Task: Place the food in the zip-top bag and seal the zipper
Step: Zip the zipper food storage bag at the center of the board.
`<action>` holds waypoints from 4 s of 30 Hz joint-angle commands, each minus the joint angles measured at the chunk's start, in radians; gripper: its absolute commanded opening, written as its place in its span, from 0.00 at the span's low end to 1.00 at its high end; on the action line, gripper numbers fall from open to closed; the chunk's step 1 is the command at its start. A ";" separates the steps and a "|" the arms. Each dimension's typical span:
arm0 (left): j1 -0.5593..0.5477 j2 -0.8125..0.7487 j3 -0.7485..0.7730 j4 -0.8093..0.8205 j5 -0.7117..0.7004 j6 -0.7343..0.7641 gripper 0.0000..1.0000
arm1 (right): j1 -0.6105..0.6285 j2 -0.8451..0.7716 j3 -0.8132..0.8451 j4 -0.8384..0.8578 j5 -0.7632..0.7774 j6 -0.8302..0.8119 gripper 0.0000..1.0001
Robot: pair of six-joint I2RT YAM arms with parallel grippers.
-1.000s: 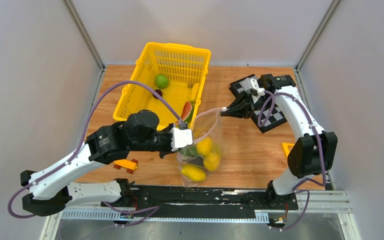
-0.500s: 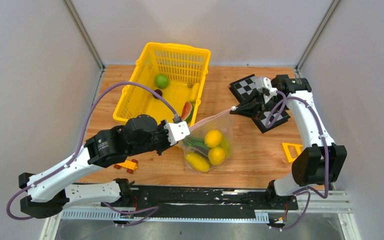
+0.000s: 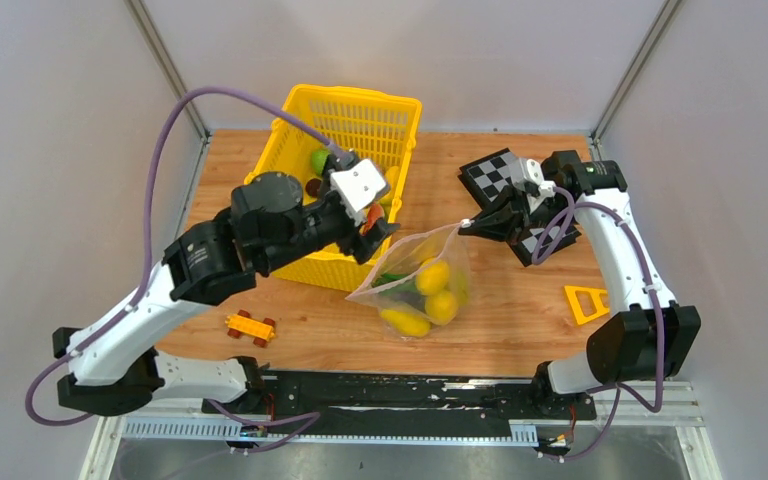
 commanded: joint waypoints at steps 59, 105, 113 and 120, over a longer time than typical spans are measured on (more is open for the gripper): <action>0.001 0.500 0.312 0.034 0.347 0.140 0.28 | 0.006 -0.031 0.009 -0.028 -0.024 0.032 0.00; 0.003 0.393 0.152 -0.042 0.279 0.163 0.00 | -0.014 -0.035 0.021 -0.024 -0.006 0.048 0.00; 0.004 0.310 0.049 -0.023 0.253 0.125 0.00 | -0.031 -0.039 0.023 -0.020 -0.016 0.052 0.00; 0.004 0.239 -0.043 -0.010 0.229 0.086 0.00 | -0.033 -0.038 0.024 -0.020 -0.015 0.058 0.00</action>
